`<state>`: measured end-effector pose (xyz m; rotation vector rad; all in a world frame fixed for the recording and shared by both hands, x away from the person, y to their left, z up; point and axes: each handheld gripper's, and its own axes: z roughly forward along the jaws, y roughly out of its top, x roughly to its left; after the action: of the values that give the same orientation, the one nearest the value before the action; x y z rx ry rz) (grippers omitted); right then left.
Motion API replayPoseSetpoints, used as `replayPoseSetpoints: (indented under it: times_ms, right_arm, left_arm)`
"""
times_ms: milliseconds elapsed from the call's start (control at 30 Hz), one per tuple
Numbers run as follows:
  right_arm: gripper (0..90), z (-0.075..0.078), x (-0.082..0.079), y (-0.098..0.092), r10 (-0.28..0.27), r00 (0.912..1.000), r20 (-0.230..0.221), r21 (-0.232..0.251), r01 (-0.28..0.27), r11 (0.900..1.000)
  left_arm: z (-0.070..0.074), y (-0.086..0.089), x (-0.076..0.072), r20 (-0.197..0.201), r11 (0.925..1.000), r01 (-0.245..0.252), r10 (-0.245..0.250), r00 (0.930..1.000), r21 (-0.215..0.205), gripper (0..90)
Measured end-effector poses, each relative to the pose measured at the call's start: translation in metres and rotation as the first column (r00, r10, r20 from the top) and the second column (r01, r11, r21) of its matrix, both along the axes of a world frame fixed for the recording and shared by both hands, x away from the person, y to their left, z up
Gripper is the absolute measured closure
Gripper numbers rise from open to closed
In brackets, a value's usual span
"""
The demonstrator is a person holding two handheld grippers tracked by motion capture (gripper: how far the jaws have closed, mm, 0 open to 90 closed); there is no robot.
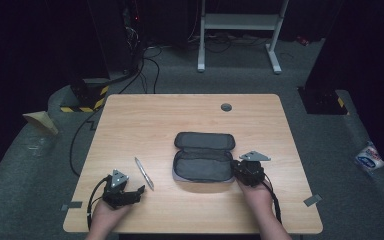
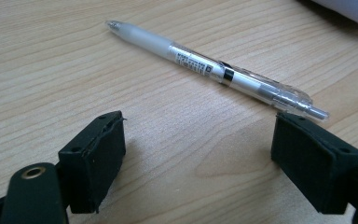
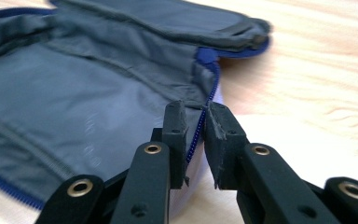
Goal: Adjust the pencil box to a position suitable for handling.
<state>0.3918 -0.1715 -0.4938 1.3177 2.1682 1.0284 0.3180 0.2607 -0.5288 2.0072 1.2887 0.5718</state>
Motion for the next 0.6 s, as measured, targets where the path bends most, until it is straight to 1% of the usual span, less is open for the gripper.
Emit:
replayPoseSetpoints:
  times_ms: [33, 67, 133, 200, 233, 267, 300, 333, 367, 400, 433, 467, 500, 533, 600]
  right_arm:
    - [76.0, 0.001, 0.002, -0.001, -0.003, 1.0, 0.002, 0.0, 0.003, 1.0]
    - [72.4, 0.003, 0.002, -0.002, 0.003, 0.9999, 0.01, 0.005, -0.003, 1.0]
    - [66.3, 0.008, -0.001, -0.005, 0.003, 0.9995, 0.031, 0.019, -0.003, 1.0]
    - [62.5, 0.012, -0.009, -0.011, 0.001, 0.9982, 0.059, 0.03, -0.003, 1.0]
    - [60.9, 0.012, -0.013, -0.015, -0.008, 0.9979, 0.065, 0.033, 0.006, 0.999]
    - [57.7, 0.008, -0.022, -0.025, -0.033, 0.9972, 0.068, 0.029, 0.031, 0.999]
    - [56.1, 0.005, -0.025, -0.032, -0.038, 0.9969, 0.069, 0.022, 0.036, 0.999]
    - [54.7, 0.002, -0.028, -0.038, -0.051, 0.9971, 0.056, 0.028, 0.049, 0.998]
    - [54.7, 0.002, -0.028, -0.038, -0.051, 0.9971, 0.056, 0.028, 0.049, 0.998]
    - [53.7, -0.002, -0.031, -0.044, -0.063, 0.9968, 0.048, 0.027, 0.062, 0.998]
    - [50.9, -0.009, -0.036, -0.055, -0.082, 0.9961, 0.034, 0.012, 0.081, 0.997]
    - [50.9, -0.009, -0.036, -0.055, -0.082, 0.9961, 0.034, 0.012, 0.081, 0.997]
    - [49.1, -0.012, -0.038, -0.06, -0.09, 0.9957, 0.021, 0.001, 0.09, 0.996]
    - [47.8, -0.015, -0.04, -0.063, -0.094, 0.9955, 0.008, -0.013, 0.095, 0.995]
    - [45.3, -0.019, -0.044, -0.069, -0.097, 0.9953, 0.002, -0.032, 0.097, 0.995]
  left_arm:
    - [0.0, 0.0, 0.0, 0.002, 1.0, -0.001, 0.001, 1.0, -0.001, 17.8]
    - [0.0, 0.0, 0.0, 0.001, 1.0, -0.001, 0.001, 1.0, -0.001, 17.8]
    - [0.0, 0.0, 0.0, 0.001, 1.0, -0.001, 0.001, 1.0, -0.001, 17.8]
    - [0.0, 0.0, 0.0, 0.001, 1.0, -0.001, 0.001, 1.0, -0.001, 17.8]
    - [0.0, 0.0, 0.0, 0.001, 1.0, -0.001, 0.001, 1.0, 0.0, 17.9]
    - [0.0, 0.0, 0.0, 0.002, 1.0, -0.002, 0.002, 1.0, -0.001, 18.2]
    - [0.0, 0.0, 0.0, 0.002, 1.0, -0.004, 0.004, 1.0, -0.002, 19.0]
    - [0.0, 0.0, -0.001, 0.003, 0.9999, -0.011, 0.011, 0.9999, -0.007, 20.7]
    - [0.0, 0.001, -0.001, 0.008, 0.9999, -0.013, 0.013, 0.9999, -0.007, 20.7]
    - [0.0, 0.001, -0.002, 0.008, 0.9998, -0.016, 0.016, 0.9998, -0.01, 22.6]
    - [0.001, 0.002, -0.002, 0.008, 0.9998, -0.015, 0.015, 0.9999, -0.01, 26.2]
    - [0.001, 0.002, -0.002, 0.008, 0.9998, -0.015, 0.015, 0.9999, -0.01, 28.1]
    - [0.001, 0.002, -0.002, 0.006, 0.9998, -0.015, 0.015, 0.9999, -0.01, 28.1]
    - [0.002, 0.002, -0.002, 0.005, 0.9999, -0.013, 0.013, 0.9999, -0.008, 30.0]
    - [0.003, 0.001, -0.002, 0.005, 0.9999, -0.014, 0.014, 0.9999, -0.004, 34.0]
